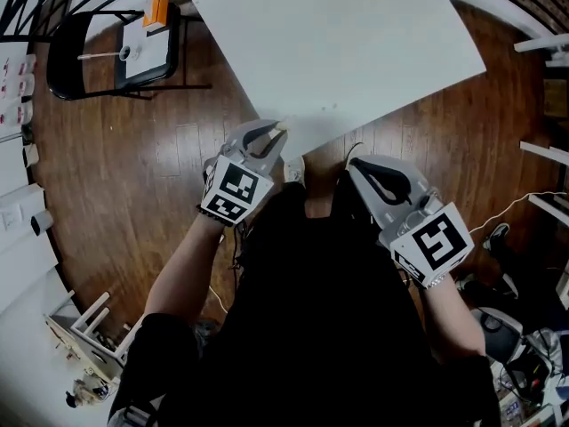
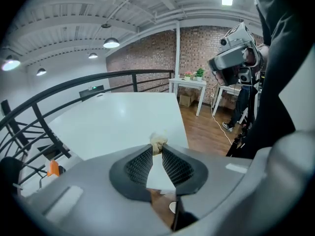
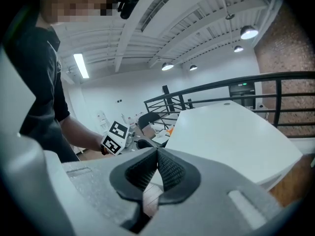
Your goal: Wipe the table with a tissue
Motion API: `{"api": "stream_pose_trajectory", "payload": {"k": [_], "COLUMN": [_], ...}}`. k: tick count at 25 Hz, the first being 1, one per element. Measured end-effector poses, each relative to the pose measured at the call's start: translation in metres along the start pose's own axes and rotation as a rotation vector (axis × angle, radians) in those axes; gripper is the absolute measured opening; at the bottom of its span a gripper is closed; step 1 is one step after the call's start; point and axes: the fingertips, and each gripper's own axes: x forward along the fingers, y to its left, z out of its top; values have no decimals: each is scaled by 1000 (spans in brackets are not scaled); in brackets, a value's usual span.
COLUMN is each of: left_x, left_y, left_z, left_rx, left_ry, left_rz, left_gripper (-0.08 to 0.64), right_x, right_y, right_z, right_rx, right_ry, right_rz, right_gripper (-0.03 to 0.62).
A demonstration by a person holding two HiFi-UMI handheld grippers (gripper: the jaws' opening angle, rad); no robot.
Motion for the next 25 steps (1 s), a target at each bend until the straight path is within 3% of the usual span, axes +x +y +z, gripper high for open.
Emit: {"api": "stream_pose_trajectory", "payload": {"k": [9, 25], "left_x": [34, 58], "left_y": [10, 12], "left_z": [-26, -40], "left_rx": [-34, -35], "left_ry": [115, 204], "left_rz": [13, 0], "left_gripper": [77, 75], "right_x": [6, 1], "right_y": [-4, -20], "right_z": [-3, -14], "right_rx": [-74, -41], "right_ry": [7, 15], "right_rz": [-21, -17], "right_gripper": [-8, -8]}}
